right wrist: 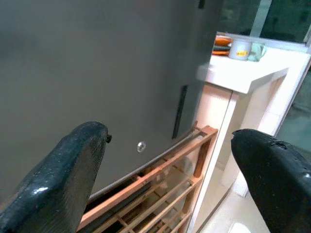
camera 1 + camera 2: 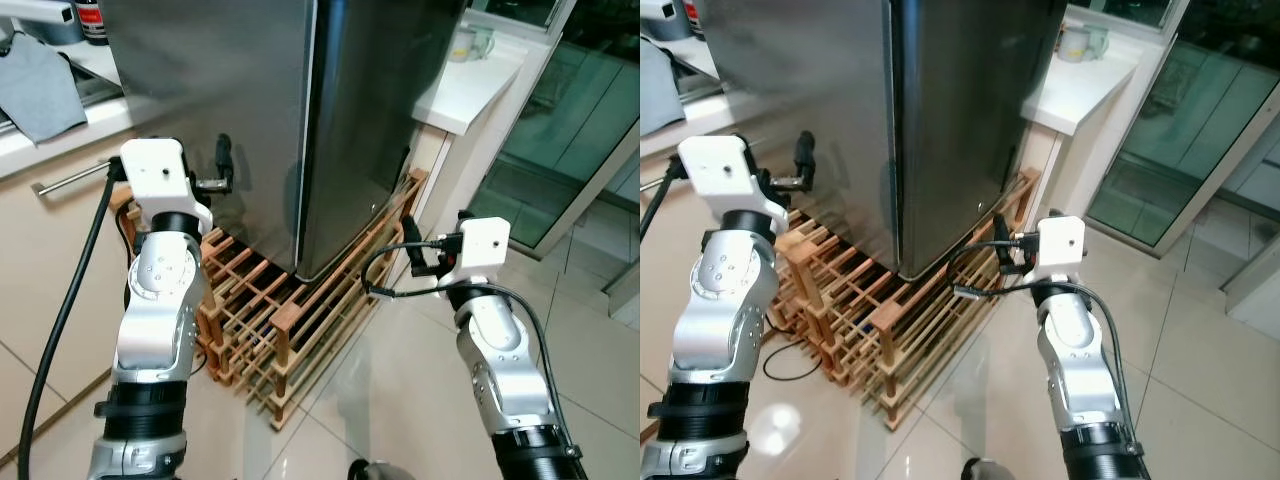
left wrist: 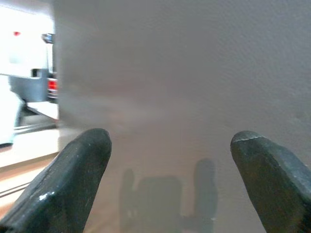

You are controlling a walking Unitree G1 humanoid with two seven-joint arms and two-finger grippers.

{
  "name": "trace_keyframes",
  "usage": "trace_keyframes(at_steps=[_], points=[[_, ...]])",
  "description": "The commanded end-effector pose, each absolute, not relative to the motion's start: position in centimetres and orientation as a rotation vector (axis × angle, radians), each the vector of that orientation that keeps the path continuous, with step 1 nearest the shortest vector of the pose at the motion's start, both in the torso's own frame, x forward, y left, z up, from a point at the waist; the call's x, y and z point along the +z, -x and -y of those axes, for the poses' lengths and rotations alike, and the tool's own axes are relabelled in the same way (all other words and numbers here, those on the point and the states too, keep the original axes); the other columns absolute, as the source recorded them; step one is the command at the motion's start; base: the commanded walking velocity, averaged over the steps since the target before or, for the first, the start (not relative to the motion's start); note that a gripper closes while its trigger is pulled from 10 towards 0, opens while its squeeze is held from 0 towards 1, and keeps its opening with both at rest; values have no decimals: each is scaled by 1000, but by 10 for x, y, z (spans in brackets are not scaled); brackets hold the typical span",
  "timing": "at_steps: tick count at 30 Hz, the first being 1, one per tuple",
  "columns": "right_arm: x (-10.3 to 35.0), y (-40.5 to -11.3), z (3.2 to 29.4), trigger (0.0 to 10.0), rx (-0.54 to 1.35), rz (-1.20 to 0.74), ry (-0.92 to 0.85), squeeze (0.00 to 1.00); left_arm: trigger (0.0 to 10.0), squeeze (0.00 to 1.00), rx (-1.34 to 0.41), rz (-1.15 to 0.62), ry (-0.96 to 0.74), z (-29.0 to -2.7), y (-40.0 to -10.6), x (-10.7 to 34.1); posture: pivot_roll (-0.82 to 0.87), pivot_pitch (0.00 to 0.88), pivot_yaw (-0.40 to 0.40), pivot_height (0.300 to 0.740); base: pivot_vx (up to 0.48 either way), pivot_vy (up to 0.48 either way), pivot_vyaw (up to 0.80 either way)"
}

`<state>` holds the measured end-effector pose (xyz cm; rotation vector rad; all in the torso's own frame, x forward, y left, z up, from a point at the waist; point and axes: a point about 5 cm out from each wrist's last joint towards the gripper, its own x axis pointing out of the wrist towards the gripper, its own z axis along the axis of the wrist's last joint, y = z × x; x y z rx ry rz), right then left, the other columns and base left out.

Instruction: Restocking fridge

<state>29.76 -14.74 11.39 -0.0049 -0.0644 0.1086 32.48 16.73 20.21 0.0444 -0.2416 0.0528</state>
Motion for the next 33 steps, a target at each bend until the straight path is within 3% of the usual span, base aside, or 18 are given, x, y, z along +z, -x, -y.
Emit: trace_keyframes(at_steps=[1, 16, 19, 22, 23, 27, 28, 33], points=[[119, -302, 150, 10000, 97, 82, 15, 0, 10000, 0, 17, 209, -50, -160, -334, 201, -25, 0, -26, 740, 0, 0, -763], [120, -309, 147, 10000, 139, 101, 46, 0, 10000, 0, 86, 175, -70, -176, -336, 191, -21, 0, -41, 740, 0, 0, -102], [120, -311, 142, 10000, 147, 111, 43, 0, 10000, 0, -38, 140, -71, -182, -334, 181, -21, 0, -41, 740, 0, 0, 0], [122, -312, 140, 10000, 154, 118, 40, 0, 10000, 0, -147, 149, -99, -197, -329, 178, -25, 0, -39, 740, 0, 0, 0], [123, -312, 140, 10000, 159, 122, 41, 0, 10000, 0, -182, 145, -109, -221, -325, 180, -21, 0, -41, 740, 0, 0, 0], [123, -312, 141, 10000, 163, 122, 43, 0, 10000, 0, -180, 130, -121, -246, -320, 183, -15, 0, -44, 740, 0, 0, 0], [121, -312, 141, 10000, 167, 118, 45, 0, 10000, 0, -181, 134, -150, -264, -312, 190, -6, 0, -47, 740, 0, 0, 0], [120, -312, 141, 10000, 169, 116, 44, 0, 10000, 0, -275, 157, -131, -261, -302, 196, 9, 0, -50, 740, 0, 0, 0]])
